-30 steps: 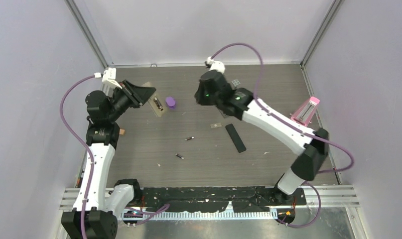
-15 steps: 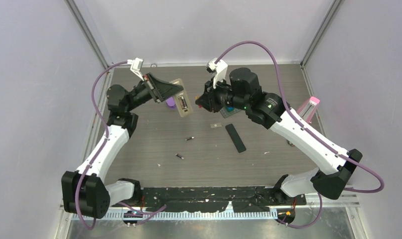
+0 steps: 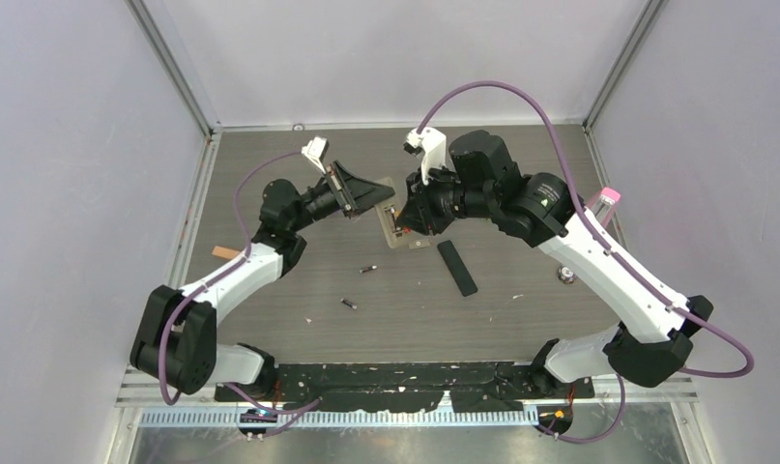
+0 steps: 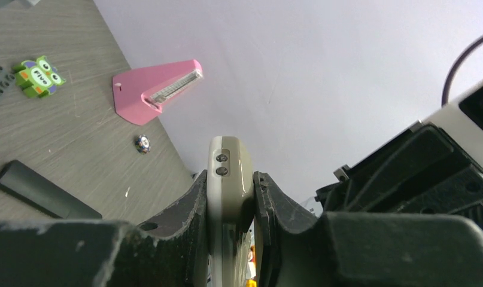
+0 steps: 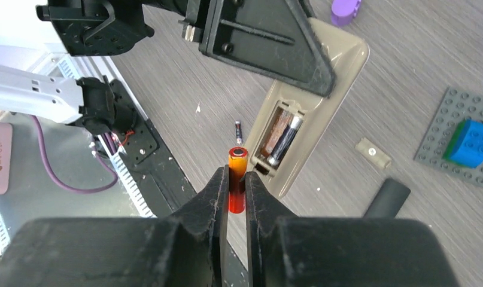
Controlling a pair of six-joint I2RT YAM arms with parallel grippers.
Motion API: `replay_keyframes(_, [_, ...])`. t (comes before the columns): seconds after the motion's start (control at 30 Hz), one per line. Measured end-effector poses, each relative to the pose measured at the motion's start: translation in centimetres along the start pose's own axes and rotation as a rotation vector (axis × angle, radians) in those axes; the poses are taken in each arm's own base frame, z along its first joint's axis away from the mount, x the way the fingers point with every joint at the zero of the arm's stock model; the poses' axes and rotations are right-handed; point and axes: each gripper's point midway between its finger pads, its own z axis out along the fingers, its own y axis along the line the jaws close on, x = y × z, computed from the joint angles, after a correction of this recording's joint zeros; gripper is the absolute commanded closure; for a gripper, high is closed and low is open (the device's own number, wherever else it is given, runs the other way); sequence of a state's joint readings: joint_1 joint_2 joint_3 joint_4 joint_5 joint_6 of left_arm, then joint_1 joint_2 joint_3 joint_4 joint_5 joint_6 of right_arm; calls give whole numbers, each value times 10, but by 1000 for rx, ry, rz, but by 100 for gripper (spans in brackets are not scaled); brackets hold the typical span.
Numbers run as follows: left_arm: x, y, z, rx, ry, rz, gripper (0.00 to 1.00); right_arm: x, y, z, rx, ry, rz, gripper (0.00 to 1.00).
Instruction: Load the batteries into the remote control
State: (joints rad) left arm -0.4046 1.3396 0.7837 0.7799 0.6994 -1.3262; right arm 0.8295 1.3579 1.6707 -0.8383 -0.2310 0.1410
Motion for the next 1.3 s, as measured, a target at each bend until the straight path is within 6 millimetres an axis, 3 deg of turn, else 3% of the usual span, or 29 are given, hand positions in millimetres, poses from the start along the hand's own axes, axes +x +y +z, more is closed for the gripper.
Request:
replay_keyframes(0.23, [1, 24, -2, -36, -59, -102, 100, 22, -5, 6, 71, 118, 24, 84])
replay_keyframes(0.47, [-1, 28, -3, -38, -95, -152, 100, 40, -23, 26, 166, 201, 85, 84])
replay_keyframes(0.83, [-1, 30, -5, -32, -123, -175, 100, 18, -32, 33, 237, 166, 108, 84])
replay_keyframes(1.3, [-3, 30, -5, -25, -136, -190, 100, 23, -30, 41, 231, 190, 129, 80])
